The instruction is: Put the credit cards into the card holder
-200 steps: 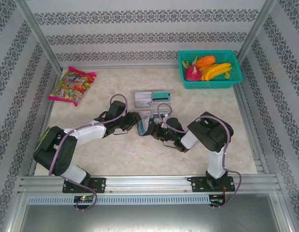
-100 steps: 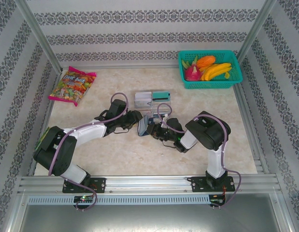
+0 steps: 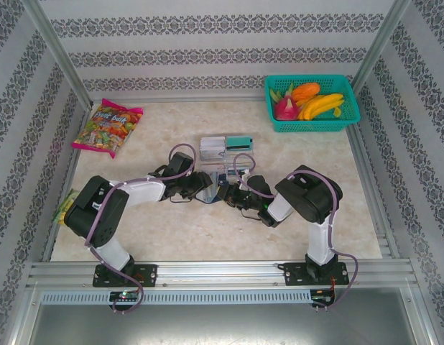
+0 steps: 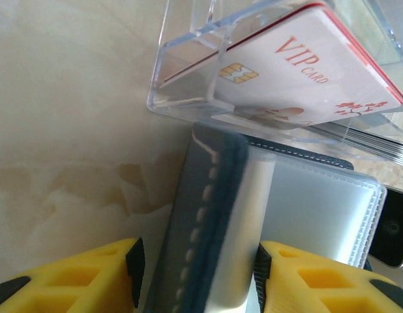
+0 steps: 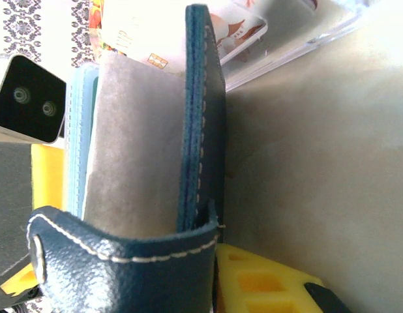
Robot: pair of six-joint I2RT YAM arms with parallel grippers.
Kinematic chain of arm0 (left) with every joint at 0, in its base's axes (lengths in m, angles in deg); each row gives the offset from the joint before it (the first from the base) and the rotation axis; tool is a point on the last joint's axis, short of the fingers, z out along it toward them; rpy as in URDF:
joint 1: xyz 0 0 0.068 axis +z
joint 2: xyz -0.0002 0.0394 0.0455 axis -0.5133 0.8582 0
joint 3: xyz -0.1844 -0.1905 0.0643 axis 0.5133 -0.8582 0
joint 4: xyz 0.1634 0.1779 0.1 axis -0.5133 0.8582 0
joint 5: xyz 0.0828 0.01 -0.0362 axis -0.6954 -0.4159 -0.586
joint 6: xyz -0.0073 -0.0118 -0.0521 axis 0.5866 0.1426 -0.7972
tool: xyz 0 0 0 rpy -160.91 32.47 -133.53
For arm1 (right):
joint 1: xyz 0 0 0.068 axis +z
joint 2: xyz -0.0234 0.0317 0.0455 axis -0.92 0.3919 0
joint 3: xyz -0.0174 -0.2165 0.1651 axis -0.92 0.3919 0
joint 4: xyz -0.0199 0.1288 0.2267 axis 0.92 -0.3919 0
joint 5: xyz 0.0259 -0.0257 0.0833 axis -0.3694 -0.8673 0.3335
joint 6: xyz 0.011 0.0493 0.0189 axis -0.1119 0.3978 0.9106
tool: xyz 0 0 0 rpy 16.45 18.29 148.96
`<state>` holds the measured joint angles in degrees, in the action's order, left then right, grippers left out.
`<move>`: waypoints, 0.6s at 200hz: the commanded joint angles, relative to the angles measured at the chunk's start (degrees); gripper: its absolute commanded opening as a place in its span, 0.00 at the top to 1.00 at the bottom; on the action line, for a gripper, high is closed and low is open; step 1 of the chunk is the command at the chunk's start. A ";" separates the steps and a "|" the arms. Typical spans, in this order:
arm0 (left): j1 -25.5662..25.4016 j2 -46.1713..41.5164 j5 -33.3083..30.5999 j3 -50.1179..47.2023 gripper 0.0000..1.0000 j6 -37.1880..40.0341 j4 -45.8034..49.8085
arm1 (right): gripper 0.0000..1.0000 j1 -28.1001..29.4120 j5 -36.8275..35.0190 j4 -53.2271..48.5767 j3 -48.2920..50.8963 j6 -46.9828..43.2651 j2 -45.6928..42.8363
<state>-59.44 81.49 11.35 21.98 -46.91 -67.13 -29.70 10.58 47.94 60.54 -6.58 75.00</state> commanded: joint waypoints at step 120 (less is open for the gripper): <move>-0.36 -6.38 -4.23 5.90 0.96 8.13 13.03 | 0.58 -0.55 0.05 -5.32 3.83 -1.07 2.08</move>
<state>-59.42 78.36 9.47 24.16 -43.24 -60.69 -29.70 11.83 52.29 61.33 -6.05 75.13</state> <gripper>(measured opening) 0.098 0.412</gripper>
